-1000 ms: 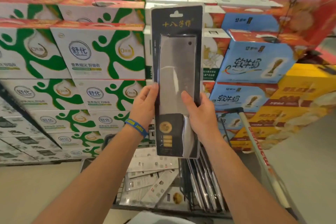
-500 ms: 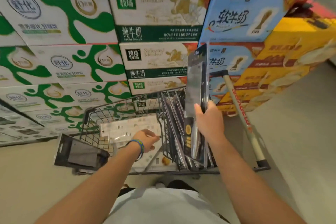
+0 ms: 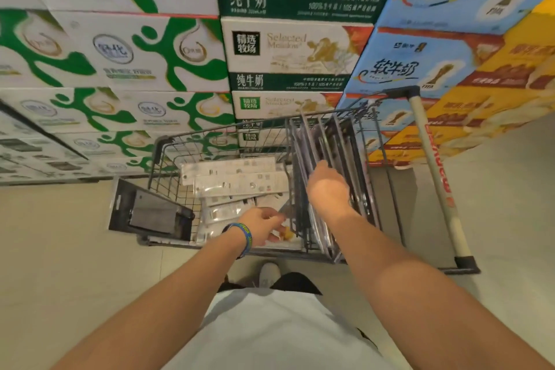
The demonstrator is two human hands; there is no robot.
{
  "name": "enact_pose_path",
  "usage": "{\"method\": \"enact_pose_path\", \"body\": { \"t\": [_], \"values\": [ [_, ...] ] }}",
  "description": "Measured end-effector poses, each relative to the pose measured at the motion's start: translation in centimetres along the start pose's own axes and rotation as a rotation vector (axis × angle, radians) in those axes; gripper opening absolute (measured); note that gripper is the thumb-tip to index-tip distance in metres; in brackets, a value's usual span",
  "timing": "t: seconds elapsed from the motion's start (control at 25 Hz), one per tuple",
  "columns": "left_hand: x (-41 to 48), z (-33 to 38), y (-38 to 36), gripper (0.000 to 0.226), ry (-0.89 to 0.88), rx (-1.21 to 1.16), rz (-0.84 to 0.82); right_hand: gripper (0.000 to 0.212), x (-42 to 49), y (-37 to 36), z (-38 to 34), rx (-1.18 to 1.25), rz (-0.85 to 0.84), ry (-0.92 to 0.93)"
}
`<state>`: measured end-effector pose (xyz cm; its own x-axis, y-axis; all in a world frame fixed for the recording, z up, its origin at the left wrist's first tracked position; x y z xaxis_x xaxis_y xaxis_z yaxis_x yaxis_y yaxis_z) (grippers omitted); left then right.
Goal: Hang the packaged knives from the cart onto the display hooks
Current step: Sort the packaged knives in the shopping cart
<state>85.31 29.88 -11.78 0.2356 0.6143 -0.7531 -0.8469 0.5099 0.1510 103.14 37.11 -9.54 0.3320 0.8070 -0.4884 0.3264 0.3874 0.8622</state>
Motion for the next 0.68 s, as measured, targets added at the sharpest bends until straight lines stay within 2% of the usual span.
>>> {"method": "enact_pose_path", "body": {
  "t": [0.08,0.16,0.2,0.28,0.36,0.4,0.44,0.52,0.6,0.68],
  "values": [
    [-0.2,-2.0,1.4,0.02,0.054,-0.078,0.025,0.059,0.3,-0.9,-1.0,-0.02,-0.058,-0.041],
    [-0.4,-4.0,2.9,0.019,0.124,-0.147,0.069,0.05,-0.4,-0.6,-1.3,0.024,-0.057,-0.091],
    [-0.3,-5.1,3.9,0.02,0.161,-0.198,0.101,0.047,-0.8,0.1,-1.3,0.065,-0.001,-0.108],
    [0.0,-7.1,6.3,0.022,0.208,-0.253,0.176,0.051,-2.3,2.7,-2.3,0.197,0.256,-0.044],
    [0.9,-9.2,9.1,0.025,0.187,-0.059,0.233,0.044,-5.1,5.2,-5.3,0.393,0.54,0.16],
    [1.3,-10.2,10.5,0.028,0.171,0.078,0.249,0.039,-6.8,5.6,-7.3,0.467,0.601,0.296],
    [1.7,-11.2,11.5,0.03,0.164,0.201,0.257,0.036,-8.2,5.1,-9.5,0.495,0.59,0.418],
    [3.2,-13.3,13.0,0.032,0.158,0.402,0.205,0.031,-9.2,1.4,-13.6,0.458,0.393,0.547],
    [5.4,-15.2,13.3,0.036,0.142,0.626,0.079,0.028,-7.8,-5.1,-15.9,0.351,0.121,0.524],
    [7.4,-17.1,13.0,0.046,0.088,0.836,-0.046,0.029,-5.6,-12.1,-15.8,0.258,-0.136,0.402]
  ]
}}
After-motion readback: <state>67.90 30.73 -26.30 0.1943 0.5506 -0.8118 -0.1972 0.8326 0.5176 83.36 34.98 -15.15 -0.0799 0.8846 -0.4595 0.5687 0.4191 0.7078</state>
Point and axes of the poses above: each hand's wrist, its own x-axis towards the middle knuckle, its own y-axis out of the back of the hand, z = x × y, the point moved 6 cm from there along x, towards the middle knuckle
